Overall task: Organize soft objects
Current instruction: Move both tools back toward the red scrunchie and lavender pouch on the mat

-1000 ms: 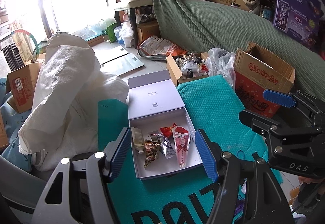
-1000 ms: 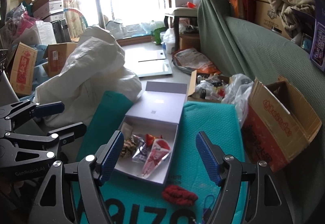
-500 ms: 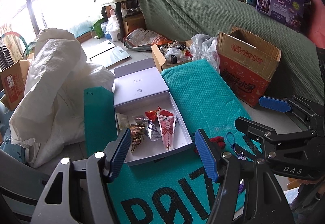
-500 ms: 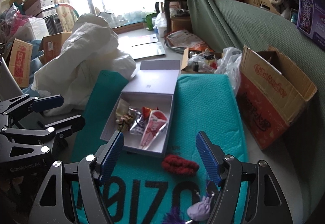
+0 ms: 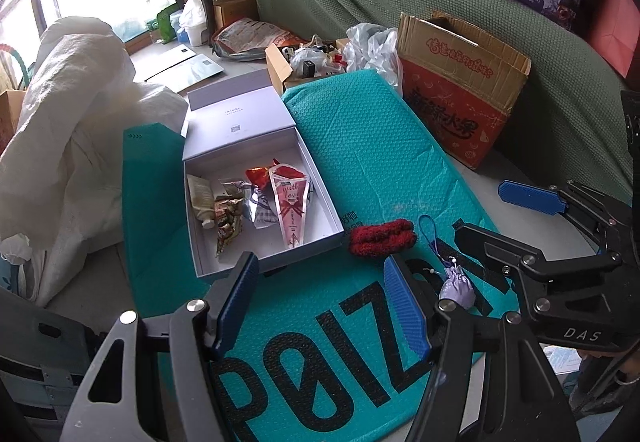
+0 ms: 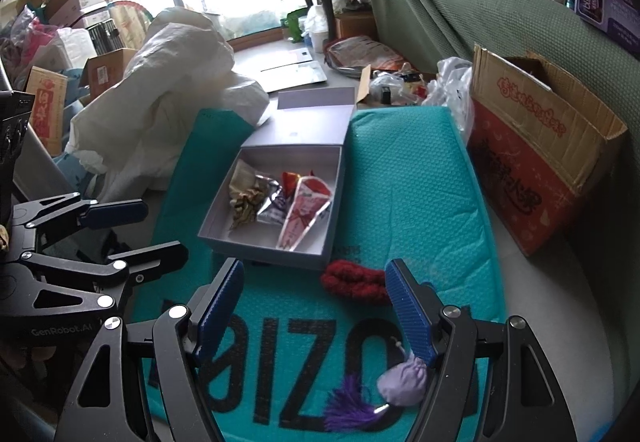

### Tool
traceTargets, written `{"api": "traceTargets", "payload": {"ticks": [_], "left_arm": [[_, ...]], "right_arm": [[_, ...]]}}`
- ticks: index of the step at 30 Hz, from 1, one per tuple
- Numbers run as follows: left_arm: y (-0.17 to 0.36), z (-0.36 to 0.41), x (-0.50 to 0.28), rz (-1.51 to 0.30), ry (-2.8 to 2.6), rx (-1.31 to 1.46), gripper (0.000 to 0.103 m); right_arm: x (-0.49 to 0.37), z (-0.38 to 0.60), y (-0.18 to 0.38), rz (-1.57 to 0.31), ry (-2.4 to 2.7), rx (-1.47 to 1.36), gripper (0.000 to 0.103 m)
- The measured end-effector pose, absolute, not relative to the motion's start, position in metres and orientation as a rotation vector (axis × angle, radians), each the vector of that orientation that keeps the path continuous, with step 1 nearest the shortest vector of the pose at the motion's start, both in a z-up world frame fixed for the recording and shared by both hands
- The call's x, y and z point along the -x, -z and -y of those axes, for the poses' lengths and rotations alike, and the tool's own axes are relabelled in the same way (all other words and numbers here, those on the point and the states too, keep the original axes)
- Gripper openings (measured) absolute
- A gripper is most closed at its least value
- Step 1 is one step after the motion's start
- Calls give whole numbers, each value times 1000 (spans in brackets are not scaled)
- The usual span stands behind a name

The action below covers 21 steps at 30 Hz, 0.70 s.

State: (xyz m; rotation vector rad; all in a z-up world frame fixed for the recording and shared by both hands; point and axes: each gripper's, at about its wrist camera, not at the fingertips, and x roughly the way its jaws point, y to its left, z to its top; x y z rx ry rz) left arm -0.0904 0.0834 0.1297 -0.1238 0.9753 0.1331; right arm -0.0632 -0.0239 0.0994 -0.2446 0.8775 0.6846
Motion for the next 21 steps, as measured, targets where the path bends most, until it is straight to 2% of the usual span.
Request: {"api": "traceTargets", "payload": {"ticks": [21], "left_arm": [[-56,-61,90,-1155,-17,203,65]], "right_arm": [[70,75,-12,-1102,-557,150,74]]}}
